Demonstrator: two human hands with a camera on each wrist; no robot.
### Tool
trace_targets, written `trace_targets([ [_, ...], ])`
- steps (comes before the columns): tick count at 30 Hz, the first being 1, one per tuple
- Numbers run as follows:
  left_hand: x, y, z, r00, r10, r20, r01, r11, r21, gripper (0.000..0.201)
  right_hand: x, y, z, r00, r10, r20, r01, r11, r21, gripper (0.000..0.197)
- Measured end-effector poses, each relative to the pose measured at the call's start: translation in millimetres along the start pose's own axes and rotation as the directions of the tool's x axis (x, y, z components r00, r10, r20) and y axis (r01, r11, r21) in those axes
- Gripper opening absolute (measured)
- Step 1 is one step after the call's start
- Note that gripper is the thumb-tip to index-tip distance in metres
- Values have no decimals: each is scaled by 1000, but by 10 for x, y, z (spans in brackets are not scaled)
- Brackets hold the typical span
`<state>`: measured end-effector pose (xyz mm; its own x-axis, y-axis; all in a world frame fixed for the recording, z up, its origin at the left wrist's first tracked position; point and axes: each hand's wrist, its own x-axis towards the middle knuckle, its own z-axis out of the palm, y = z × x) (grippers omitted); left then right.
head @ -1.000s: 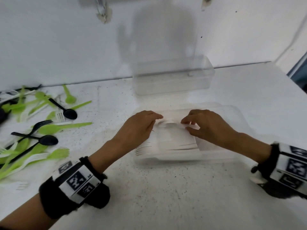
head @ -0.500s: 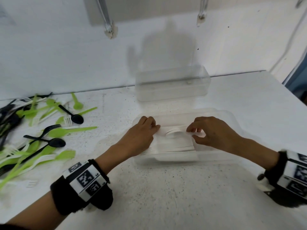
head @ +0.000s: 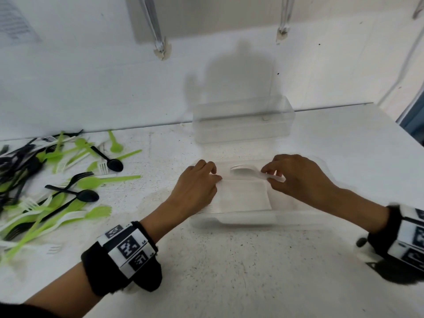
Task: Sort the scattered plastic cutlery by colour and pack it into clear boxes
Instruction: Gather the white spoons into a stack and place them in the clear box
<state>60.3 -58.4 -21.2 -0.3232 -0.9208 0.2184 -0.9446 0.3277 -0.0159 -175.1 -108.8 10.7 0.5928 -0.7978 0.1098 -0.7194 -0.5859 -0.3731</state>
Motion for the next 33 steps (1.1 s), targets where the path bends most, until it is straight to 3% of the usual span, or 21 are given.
trace_targets([
  [2,-26,3,-20,997,-67,-28,69,995,73,11,52,-33,-75,1000,-19,15,20,999,-36,23],
  [4,-58,-13,-28,992,-127,-3,127,990,54,17,119,-50,-92,998,-36,50,40,997,-69,25],
  [9,-104,-41,42,986,-151,-68,153,988,21,16,279,-146,-8,992,-84,89,91,993,-76,26],
  [14,-152,-67,54,950,-244,-193,264,961,86,41,422,-266,177,984,-145,106,157,981,-113,30],
  [19,-157,-52,62,931,-273,-241,298,952,72,27,414,-224,304,978,-199,64,206,966,-154,24],
  [22,-156,-31,80,938,-300,-176,313,948,51,39,372,-229,366,975,-216,49,221,964,-152,24],
  [25,-141,-23,52,952,-305,3,304,952,36,65,323,-166,357,979,-201,9,200,969,-147,19],
  [27,-136,-50,59,961,-275,43,272,961,52,80,301,-107,330,981,-190,-26,185,974,-132,18],
  [33,-113,-82,97,960,-280,27,280,960,21,71,304,-74,399,966,-252,-59,240,959,-151,19],
])
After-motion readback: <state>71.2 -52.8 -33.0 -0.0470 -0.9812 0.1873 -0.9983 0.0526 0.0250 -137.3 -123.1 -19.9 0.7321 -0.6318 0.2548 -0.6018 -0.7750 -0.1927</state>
